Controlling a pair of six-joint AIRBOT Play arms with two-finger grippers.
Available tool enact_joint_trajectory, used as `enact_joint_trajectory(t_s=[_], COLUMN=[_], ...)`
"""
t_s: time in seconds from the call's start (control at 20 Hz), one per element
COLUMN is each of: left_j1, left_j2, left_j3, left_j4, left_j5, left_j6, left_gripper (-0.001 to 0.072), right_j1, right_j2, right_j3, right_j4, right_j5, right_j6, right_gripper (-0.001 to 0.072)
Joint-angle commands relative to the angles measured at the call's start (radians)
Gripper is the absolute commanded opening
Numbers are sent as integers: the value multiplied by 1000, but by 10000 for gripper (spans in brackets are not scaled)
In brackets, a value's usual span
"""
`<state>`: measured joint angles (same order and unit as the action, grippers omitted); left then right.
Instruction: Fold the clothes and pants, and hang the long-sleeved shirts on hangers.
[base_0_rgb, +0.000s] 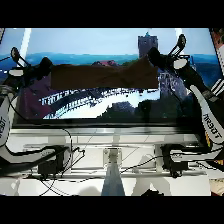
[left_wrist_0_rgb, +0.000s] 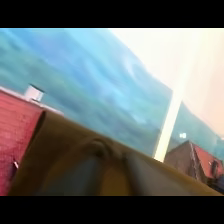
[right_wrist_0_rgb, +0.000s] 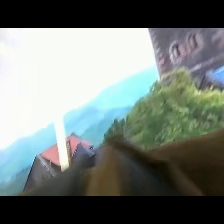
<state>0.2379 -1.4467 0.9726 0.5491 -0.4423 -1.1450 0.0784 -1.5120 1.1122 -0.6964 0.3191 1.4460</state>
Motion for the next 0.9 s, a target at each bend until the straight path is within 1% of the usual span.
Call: enact_joint_trajectory(t_s=[0.0,0.1,0.2,0.3,0.35,0.4,0.45,0.55,0.6,0.65,0.75,0.85], left_j1=[9,13,34,76,103,129,151,171,171,170,157,142], left_j2=[-8,-7,-7,-12,-19,-33,-56,-133,-181,-230,-303,-344], left_j3=[5,5,5,5,8,18,42,125,173,224,290,322], left_j4=[4,31,148,259,295,304,304,304,304,303,304,304], left_j5=[-73,-117,-163,-219,-240,-266,-311,-453,-519,-565,-571,-573], left_j6=[0,23,33,-17,-41,-45,-45,-45,-44,-44,-40,14], left_gripper=[696,709,705,691,642,576,572,579,616,716,715,702], right_j1=[0,0,0,0,0,0,0,1,2,2,2,3], right_j2=[-16,-16,-16,-16,-16,-16,-16,-16,-16,-16,-16,-16], right_j3=[13,13,13,13,13,13,13,13,13,13,13,13], right_j4=[-27,-55,-91,-130,-147,-150,-150,-150,-150,-150,-150,-150], right_j5=[14,69,118,140,141,141,142,142,142,146,175,208], right_j6=[1,1,1,0,1,1,1,1,1,1,1,0], right_gripper=[687,686,686,686,685,685,685,685,685,685,685,685])
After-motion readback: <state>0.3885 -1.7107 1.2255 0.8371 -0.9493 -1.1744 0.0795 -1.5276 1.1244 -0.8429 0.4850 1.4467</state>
